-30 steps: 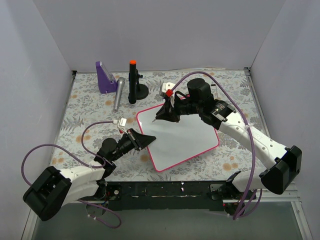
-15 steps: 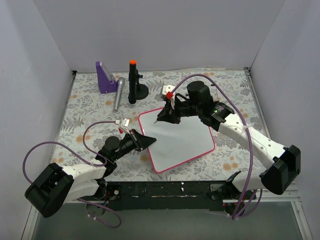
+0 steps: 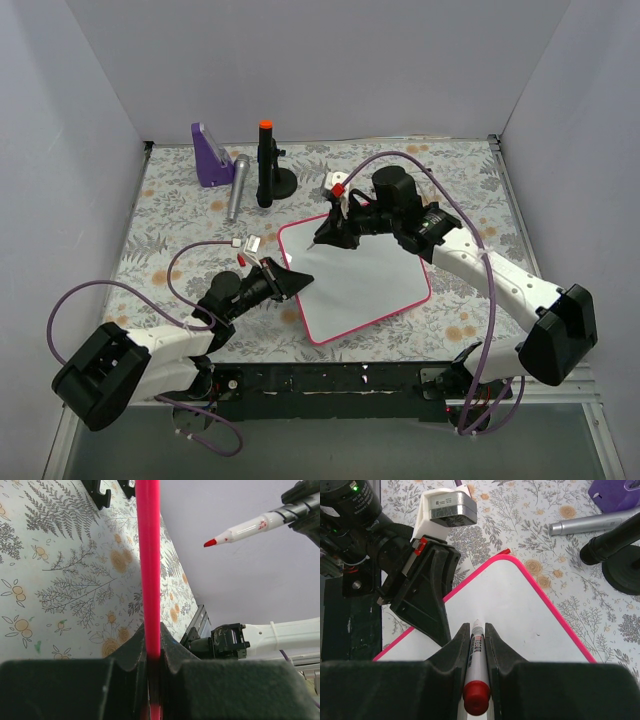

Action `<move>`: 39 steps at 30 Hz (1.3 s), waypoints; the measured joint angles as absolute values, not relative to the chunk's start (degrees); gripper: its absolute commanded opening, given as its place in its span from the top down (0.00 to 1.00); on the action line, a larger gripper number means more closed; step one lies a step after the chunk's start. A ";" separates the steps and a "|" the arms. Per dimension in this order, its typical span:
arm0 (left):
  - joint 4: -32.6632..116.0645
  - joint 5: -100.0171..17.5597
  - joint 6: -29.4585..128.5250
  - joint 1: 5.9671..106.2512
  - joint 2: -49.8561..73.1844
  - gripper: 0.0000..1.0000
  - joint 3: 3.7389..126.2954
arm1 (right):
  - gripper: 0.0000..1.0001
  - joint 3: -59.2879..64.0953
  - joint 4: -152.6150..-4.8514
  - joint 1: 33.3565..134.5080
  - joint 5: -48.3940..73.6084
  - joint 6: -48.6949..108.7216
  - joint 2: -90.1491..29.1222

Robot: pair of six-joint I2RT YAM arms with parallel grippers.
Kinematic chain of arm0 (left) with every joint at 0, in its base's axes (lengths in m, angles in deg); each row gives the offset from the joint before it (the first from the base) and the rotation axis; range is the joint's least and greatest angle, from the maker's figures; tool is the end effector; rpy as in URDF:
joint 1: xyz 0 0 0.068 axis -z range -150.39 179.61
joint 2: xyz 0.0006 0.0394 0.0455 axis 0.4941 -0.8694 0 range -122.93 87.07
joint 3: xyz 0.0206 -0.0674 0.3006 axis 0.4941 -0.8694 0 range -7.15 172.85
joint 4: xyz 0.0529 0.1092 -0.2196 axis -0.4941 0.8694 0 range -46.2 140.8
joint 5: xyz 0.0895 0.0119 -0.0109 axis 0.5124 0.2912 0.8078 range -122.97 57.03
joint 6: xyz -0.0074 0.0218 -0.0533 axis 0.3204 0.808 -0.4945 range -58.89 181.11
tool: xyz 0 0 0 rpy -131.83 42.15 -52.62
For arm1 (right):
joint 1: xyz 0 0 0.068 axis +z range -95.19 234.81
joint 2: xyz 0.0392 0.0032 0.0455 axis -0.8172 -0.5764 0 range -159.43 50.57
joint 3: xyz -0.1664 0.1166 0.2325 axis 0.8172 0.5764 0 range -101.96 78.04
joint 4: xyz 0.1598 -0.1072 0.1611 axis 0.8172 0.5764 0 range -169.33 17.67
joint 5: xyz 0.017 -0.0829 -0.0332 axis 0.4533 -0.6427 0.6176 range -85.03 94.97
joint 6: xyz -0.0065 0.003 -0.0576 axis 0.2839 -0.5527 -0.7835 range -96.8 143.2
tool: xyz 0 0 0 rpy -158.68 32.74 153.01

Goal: Write a sentence on the whiteboard
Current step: Write on the whiteboard with the whiteboard marker without the cap.

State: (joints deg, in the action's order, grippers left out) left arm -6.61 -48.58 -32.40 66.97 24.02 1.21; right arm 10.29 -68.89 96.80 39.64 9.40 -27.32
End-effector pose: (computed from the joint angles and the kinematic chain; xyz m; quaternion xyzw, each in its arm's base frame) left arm 0.1374 -0.1189 0.2173 -0.2603 0.6842 -0.6543 0.1896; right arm 0.2062 0.2176 0.3878 -0.5171 0.6141 0.3700 0.4675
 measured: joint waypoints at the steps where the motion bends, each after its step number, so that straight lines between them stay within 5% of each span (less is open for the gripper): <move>1: -6.87 -48.58 -32.53 66.97 23.74 1.00 1.21 | 0.99 9.96 -69.24 96.80 39.69 9.77 -27.91; 39: -8.31 -48.58 -33.25 66.97 22.49 1.00 1.12 | 0.99 9.48 -73.88 96.80 34.00 14.29 -32.74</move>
State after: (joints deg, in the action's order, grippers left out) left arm -8.31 -48.58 -33.25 66.97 22.49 1.12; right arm 9.48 -73.88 96.80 34.00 14.29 -32.74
